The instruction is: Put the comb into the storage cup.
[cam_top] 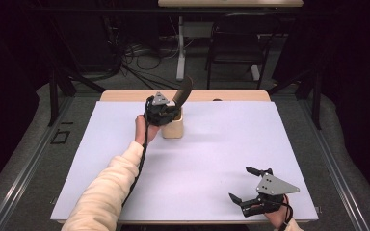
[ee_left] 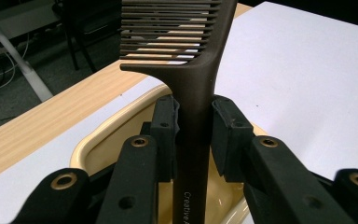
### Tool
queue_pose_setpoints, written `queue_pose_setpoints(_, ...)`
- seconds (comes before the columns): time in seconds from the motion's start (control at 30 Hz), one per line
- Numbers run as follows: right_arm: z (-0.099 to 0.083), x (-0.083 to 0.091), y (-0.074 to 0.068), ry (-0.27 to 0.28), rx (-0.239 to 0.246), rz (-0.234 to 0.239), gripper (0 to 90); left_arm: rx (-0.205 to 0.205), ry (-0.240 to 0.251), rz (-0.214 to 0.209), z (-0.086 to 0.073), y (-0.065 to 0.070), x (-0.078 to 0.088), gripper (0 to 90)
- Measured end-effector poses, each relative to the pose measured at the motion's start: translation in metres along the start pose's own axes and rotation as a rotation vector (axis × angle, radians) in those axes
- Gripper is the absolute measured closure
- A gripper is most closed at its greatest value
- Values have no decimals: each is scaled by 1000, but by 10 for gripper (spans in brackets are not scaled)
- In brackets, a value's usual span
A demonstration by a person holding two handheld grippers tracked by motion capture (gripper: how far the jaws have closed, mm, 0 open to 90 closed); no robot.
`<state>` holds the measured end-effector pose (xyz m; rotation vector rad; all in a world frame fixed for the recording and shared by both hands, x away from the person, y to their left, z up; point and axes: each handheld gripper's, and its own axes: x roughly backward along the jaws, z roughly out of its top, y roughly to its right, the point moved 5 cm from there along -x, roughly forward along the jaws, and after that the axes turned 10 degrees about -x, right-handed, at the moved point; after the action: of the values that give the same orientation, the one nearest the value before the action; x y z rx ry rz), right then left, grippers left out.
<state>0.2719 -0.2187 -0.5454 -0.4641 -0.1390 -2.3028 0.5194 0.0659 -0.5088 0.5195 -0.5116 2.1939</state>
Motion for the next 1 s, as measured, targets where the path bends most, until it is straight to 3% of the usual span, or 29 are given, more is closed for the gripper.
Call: queue_pose_setpoints(1.0,0,0,0,-5,5,0,0,6,-32,0,-6,0,-7,723)
